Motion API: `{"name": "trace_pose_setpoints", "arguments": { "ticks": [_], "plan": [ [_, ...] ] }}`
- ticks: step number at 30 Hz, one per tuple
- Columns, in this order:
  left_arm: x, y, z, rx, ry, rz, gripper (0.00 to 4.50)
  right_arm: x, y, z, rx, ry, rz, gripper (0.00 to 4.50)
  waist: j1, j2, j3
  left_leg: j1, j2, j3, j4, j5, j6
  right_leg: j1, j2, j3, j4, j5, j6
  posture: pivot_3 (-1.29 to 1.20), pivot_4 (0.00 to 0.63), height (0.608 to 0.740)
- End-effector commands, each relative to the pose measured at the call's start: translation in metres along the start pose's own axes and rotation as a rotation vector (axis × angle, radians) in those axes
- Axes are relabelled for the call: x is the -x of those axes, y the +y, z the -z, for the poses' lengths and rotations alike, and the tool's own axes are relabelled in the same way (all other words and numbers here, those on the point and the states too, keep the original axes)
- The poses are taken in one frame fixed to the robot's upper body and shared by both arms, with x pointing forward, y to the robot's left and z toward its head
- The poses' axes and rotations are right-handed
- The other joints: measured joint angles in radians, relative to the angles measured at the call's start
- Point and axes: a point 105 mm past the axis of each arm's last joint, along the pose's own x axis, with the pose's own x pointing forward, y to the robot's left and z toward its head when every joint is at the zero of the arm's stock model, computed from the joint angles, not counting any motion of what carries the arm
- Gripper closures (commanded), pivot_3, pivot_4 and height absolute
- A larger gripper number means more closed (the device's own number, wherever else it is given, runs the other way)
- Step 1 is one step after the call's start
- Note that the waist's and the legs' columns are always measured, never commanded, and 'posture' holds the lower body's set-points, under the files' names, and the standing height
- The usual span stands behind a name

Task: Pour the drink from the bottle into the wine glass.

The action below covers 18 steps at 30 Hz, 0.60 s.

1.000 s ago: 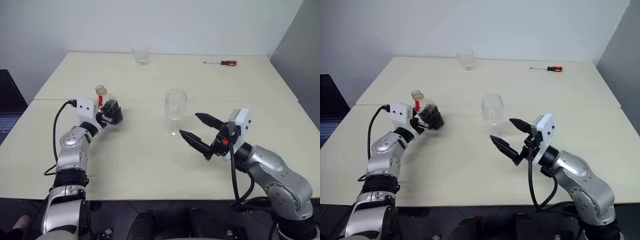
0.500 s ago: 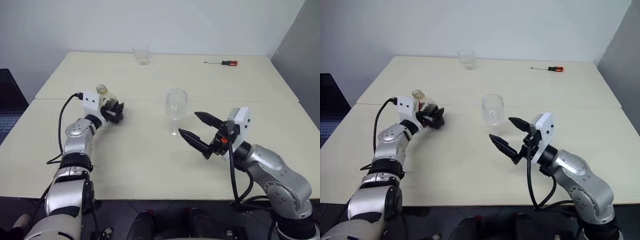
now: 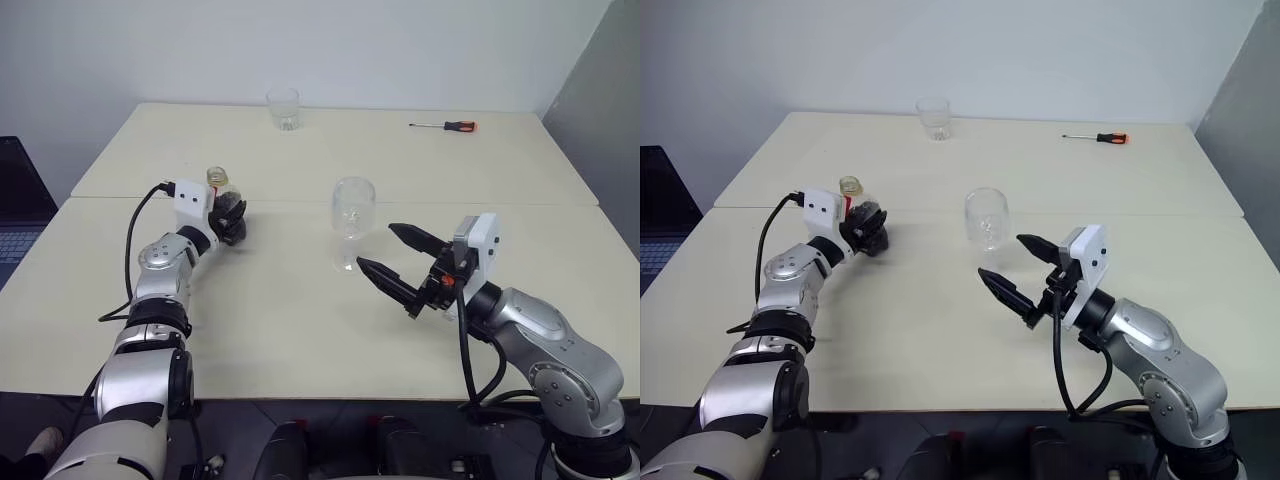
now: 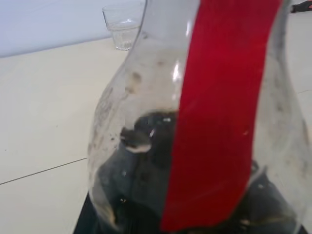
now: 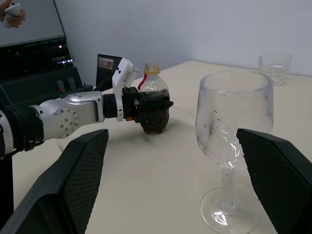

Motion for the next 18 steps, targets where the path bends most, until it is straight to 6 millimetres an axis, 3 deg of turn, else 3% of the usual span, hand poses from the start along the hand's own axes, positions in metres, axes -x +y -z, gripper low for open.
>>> {"name": "trace_pose_setpoints", "arguments": {
  "ticks": [1,11,18],
  "plan": [
    [0.001,0.008,-0.020,-0.034,-0.067,-0.017,3.04,0.000,0.004,-0.011,0.022,-0.039,-0.017,0.00,0.000,0.000,0.000,0.000,0.000,0.000,0.000,0.000,0.000,0.000,0.000,0.000,0.000,0.000,0.000,0.00,0.150,0.740],
    [0.011,0.016,-0.023,-0.059,-0.067,-0.009,3.08,-0.001,0.004,-0.012,0.028,-0.043,-0.024,0.00,-0.002,0.000,0.000,0.000,0.000,0.000,0.000,0.000,0.000,0.000,0.000,0.000,0.000,0.000,0.000,0.00,0.150,0.740],
    [0.014,0.017,-0.044,-0.096,-0.095,0.030,3.08,0.000,0.007,-0.019,0.010,-0.087,-0.053,0.00,-0.001,0.000,0.000,0.000,0.001,-0.001,0.000,0.000,0.000,0.000,0.000,-0.001,0.000,0.000,0.000,0.00,0.150,0.740]
  ]
}}
